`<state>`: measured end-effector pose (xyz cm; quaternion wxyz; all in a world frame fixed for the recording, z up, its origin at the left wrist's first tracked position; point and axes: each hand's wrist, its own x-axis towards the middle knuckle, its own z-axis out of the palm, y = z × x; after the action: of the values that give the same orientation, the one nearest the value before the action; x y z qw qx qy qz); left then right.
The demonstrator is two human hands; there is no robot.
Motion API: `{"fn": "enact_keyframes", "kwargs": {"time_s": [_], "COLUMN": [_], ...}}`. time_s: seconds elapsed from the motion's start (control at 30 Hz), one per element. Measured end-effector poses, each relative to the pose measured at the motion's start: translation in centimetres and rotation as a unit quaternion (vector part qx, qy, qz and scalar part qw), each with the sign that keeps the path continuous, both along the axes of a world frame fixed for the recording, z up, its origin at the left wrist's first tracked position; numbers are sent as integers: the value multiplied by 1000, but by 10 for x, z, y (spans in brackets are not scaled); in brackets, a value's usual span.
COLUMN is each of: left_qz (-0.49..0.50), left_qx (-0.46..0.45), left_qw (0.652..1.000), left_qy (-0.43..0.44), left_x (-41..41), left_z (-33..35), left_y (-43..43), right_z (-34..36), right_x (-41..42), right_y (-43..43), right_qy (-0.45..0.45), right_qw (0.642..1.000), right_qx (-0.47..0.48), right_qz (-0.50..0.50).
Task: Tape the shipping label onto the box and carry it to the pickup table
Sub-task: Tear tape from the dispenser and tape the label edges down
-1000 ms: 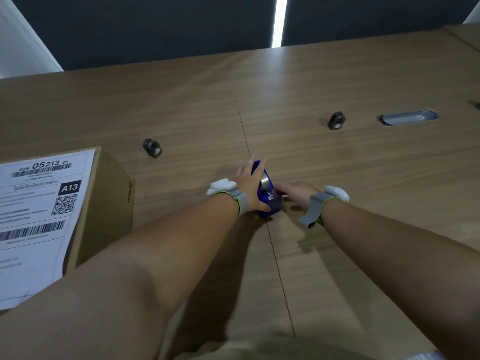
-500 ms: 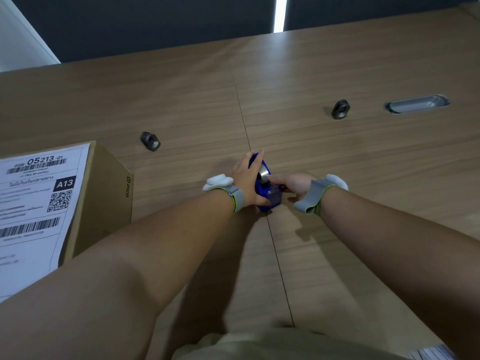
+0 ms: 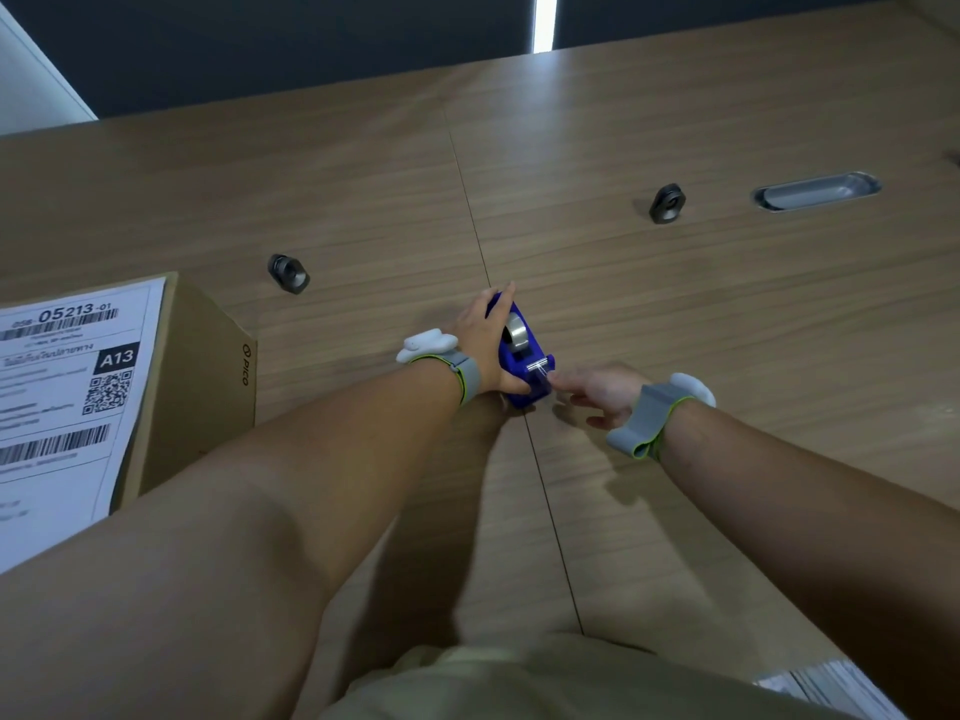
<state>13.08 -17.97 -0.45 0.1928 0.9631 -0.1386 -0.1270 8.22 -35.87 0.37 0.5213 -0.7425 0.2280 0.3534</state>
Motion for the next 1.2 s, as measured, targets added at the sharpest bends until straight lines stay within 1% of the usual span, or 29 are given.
{"fn": "enact_keyframes", "kwargs": {"time_s": [0.07,0.13,0.2,0.27,0.3,0.33,0.4,0.47,0.57,0.63,0.7,0.73,0.77,0.83,0.87,0.9,0.93,0.97,1.0,1.03,1.1,1.2], "left_qz": [5,11,9,12,14,12,4,-10,2,38,97,140,186,264,285,304,316,323,328,333,335,312], "left_qx": [6,16,24,21,17,12,7,14,-2,-50,-121,-167,-216,-290,-314,-338,-363,-384,-399,-413,-421,-371], "left_qw": [1000,1000,1000,1000,1000,1000,1000,999,1000,998,988,976,956,901,870,838,812,797,792,790,804,856], "left_qy": [-3,-8,-6,-2,3,10,28,33,5,-16,-9,20,64,183,252,302,330,337,326,306,254,178], "left_x": [-1,-2,-2,-2,-1,0,0,-3,-8,-18,-35,-44,-55,-80,-86,-95,-104,-111,-117,-123,-135,-153], "left_z": [0,0,1,1,1,3,5,10,19,27,33,35,35,38,39,39,40,40,42,45,53,65], "left_y": [0,0,-1,-2,-1,-1,2,4,16,28,42,44,47,57,57,64,70,77,84,90,103,127], "right_z": [-6,-8,-7,-9,-13,-15,-18,-9,9,16,21,23,26,32,34,36,38,41,43,46,53,61], "right_x": [-6,-9,-12,-15,-18,-21,-28,-31,-35,-40,-47,-50,-52,-59,-59,-62,-65,-68,-71,-74,-82,-92], "right_y": [1,3,6,6,4,2,1,3,10,18,30,33,39,56,58,66,75,83,91,98,114,136], "right_qy": [-19,-61,-87,-85,-81,-78,-79,-54,-46,-53,-68,-77,-88,-111,-123,-134,-144,-152,-158,-163,-165,-163], "right_qw": [1000,998,996,992,990,989,994,995,993,986,983,985,986,987,986,985,983,980,978,975,971,966], "right_qx": [-14,-35,-28,-76,-110,-120,-60,13,79,137,154,144,132,117,111,101,86,75,69,67,64,62], "right_qz": [-6,4,8,46,47,21,-45,-77,-75,-84,-70,-59,-45,-2,16,46,77,101,120,133,159,191]}}
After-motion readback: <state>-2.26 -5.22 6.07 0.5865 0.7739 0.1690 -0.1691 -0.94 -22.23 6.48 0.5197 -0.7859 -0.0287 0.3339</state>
